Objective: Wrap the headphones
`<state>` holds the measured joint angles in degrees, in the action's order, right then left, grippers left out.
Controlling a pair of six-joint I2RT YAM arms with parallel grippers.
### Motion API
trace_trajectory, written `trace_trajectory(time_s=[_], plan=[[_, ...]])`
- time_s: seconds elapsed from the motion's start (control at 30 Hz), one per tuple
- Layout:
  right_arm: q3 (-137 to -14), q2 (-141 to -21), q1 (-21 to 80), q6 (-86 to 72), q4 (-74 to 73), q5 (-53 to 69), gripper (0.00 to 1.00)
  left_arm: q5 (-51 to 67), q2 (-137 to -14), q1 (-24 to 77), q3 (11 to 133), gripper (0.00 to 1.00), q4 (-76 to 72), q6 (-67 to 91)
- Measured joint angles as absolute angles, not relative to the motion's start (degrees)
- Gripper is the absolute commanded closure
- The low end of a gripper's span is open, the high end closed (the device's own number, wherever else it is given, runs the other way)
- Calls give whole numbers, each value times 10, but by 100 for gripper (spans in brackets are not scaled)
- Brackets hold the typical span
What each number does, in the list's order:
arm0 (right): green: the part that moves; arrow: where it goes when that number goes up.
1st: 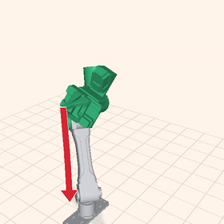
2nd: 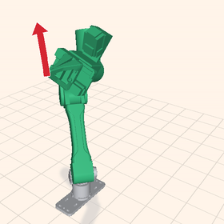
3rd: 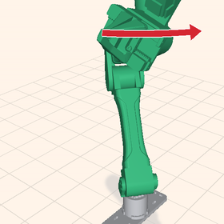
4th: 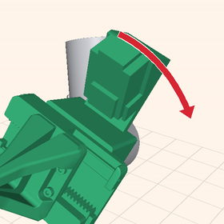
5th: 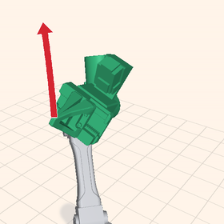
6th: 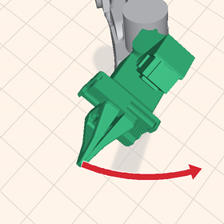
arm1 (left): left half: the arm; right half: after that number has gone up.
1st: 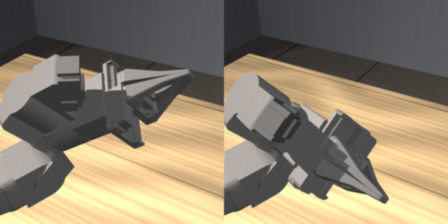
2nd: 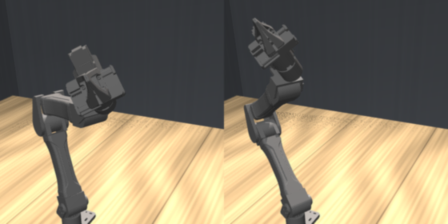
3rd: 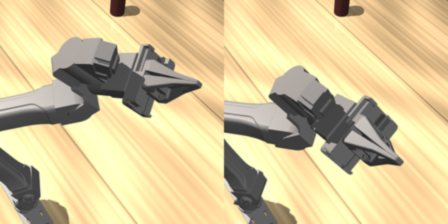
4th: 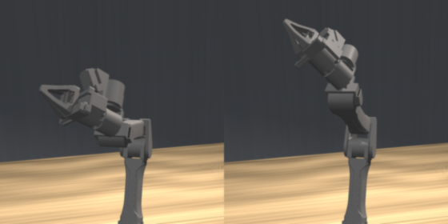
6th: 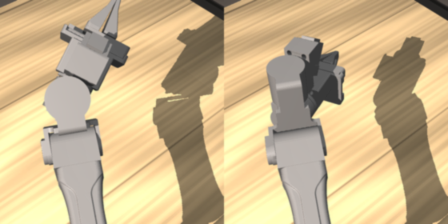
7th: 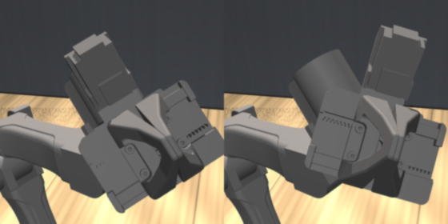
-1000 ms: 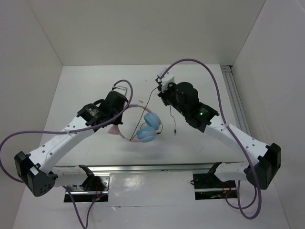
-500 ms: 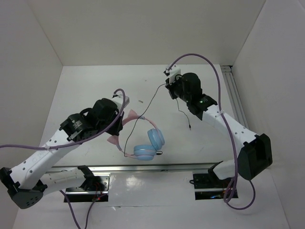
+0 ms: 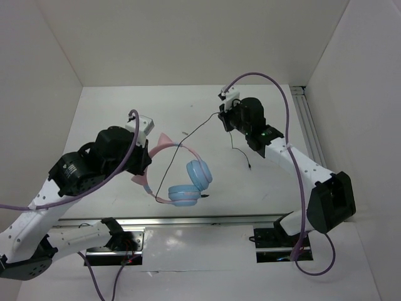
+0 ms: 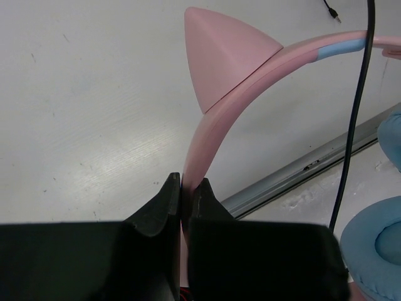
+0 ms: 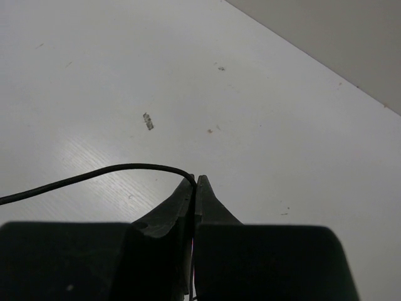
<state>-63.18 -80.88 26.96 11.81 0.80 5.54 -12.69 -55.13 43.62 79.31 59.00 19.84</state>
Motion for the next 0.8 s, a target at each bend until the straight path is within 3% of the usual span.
trace_trajectory(time_s=[0.53, 0.8], plan=[[-584, -843, 307, 53, 95, 152, 100, -187, -554, 436, 905, 100, 630, 277], [-519, -891, 320, -46, 272, 269, 83, -202, -567, 436, 935, 100, 627, 327]])
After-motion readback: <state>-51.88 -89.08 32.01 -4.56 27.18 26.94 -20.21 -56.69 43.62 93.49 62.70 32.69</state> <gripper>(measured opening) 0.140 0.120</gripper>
